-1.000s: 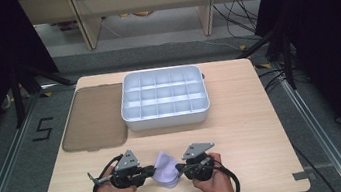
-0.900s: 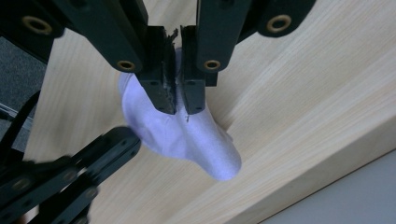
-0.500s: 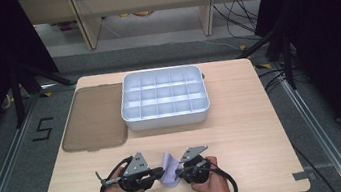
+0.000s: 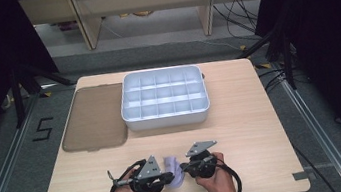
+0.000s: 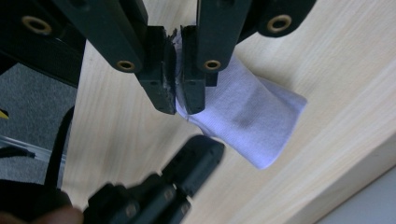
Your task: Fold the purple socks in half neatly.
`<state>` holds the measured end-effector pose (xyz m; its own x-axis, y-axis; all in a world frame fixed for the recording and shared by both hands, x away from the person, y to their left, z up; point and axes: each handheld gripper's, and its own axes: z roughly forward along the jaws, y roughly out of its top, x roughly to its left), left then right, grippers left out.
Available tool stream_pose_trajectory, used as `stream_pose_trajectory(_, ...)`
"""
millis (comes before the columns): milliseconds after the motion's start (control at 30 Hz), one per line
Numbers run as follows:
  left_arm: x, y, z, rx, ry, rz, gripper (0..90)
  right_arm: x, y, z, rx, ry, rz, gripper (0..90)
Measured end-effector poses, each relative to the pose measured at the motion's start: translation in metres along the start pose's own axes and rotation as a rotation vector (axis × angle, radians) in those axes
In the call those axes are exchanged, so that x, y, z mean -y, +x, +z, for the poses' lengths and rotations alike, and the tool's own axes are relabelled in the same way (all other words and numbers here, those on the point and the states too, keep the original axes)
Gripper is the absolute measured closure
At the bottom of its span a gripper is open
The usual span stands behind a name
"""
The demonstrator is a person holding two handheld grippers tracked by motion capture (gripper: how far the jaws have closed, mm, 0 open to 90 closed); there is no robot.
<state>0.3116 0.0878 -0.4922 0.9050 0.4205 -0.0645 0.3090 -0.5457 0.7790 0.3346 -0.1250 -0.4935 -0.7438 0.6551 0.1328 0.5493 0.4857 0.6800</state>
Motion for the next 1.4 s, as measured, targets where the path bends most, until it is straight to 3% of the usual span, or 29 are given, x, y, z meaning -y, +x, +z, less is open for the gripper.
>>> stream_pose_trajectory(33, 0.001, -0.001, 0.002, -0.004, 0.009, 0.003, 84.0, -0.001, 0.001, -0.002, 0.000, -0.016, 0.017, 90.0)
stream_pose_trajectory(233, 0.001, -0.001, 0.010, 0.007, 0.024, 0.008, 83.8, -0.014, -0.004, -0.018, 0.028, -0.084, -0.004, 90.0)
stream_pose_trajectory(367, 0.001, -0.002, 0.011, 0.002, 0.032, -0.001, 83.8, -0.021, 0.000, -0.015, -0.019, -0.119, -0.019, 90.0)
stream_pose_trajectory(500, 0.001, -0.001, 0.012, 0.004, 0.040, 0.019, 83.8, -0.027, 0.007, -0.002, -0.057, -0.084, -0.033, 90.0)
stream_pose_trajectory(600, 0.001, -0.003, 0.010, 0.011, 0.018, -0.019, 83.3, -0.022, 0.007, 0.010, -0.038, -0.044, -0.036, 90.0)
stream_pose_trajectory(633, 0.000, -0.001, 0.009, 0.016, 0.013, -0.008, 82.8, -0.021, 0.004, 0.011, -0.032, -0.009, -0.033, 90.0)
stream_pose_trajectory(667, -0.001, -0.001, 0.006, 0.022, 0.006, -0.038, 82.3, -0.020, 0.002, 0.013, -0.036, -0.006, -0.030, 90.0)
stream_pose_trajectory(700, -0.003, 0.001, 0.004, 0.029, -0.004, -0.043, 81.5, -0.019, 0.002, 0.014, -0.039, -0.002, -0.029, 90.0)
stream_pose_trajectory(733, -0.005, 0.000, -0.002, 0.047, -0.036, -0.087, 80.9, -0.018, 0.003, 0.016, -0.034, -0.009, -0.019, 90.0)
stream_pose_trajectory(833, -0.012, 0.001, -0.014, 0.057, -0.082, -0.087, 81.1, -0.018, 0.003, 0.015, -0.028, 0.003, -0.038, 90.0)
stream_pose_trajectory(933, -0.012, 0.002, -0.015, 0.049, -0.073, -0.114, 82.9, -0.018, 0.005, 0.015, -0.035, 0.002, -0.014, 90.0)
stream_pose_trajectory(967, -0.010, 0.002, -0.011, 0.036, -0.054, -0.099, 83.9, -0.018, 0.004, 0.016, -0.024, -0.001, -0.037, 90.0)
stream_pose_trajectory(1033, -0.005, 0.001, -0.002, 0.036, -0.008, -0.095, 85.3, -0.018, 0.005, 0.016, -0.023, 0.001, -0.036, 90.0)
stream_pose_trajectory(1067, -0.001, 0.002, 0.003, 0.050, 0.005, -0.080, 85.4, -0.018, 0.005, 0.016, -0.024, 0.002, -0.035, 90.0)
stream_pose_trajectory(1100, 0.002, 0.004, 0.004, 0.031, 0.045, -0.055, 85.5, -0.017, 0.006, 0.016, -0.026, -0.007, -0.015, 90.0)
stream_pose_trajectory(1167, 0.007, 0.007, 0.008, 0.004, 0.051, -0.066, 86.2, -0.017, 0.005, 0.014, -0.024, 0.013, -0.022, 90.0)
stream_pose_trajectory(1267, 0.009, 0.008, 0.007, -0.002, 0.051, -0.044, 86.9, -0.016, 0.005, 0.013, -0.024, 0.010, -0.038, 90.0)
stream_pose_trajectory(1300, 0.008, 0.006, 0.006, -0.019, 0.062, -0.013, 86.9, -0.015, 0.006, 0.012, -0.025, 0.019, -0.028, 90.0)
stream_pose_trajectory(1333, 0.009, 0.003, 0.007, -0.022, 0.057, -0.041, 87.1, -0.015, 0.005, 0.011, -0.023, 0.019, -0.033, 90.0)
stream_pose_trajectory(1367, 0.008, 0.005, 0.007, -0.023, 0.066, 0.000, 87.3, -0.014, 0.005, 0.011, -0.027, 0.019, -0.025, 90.0)
stream_pose_trajectory(1400, 0.008, 0.005, 0.007, -0.023, 0.064, -0.006, 87.4, -0.014, 0.004, 0.010, -0.030, 0.018, -0.039, 90.0)
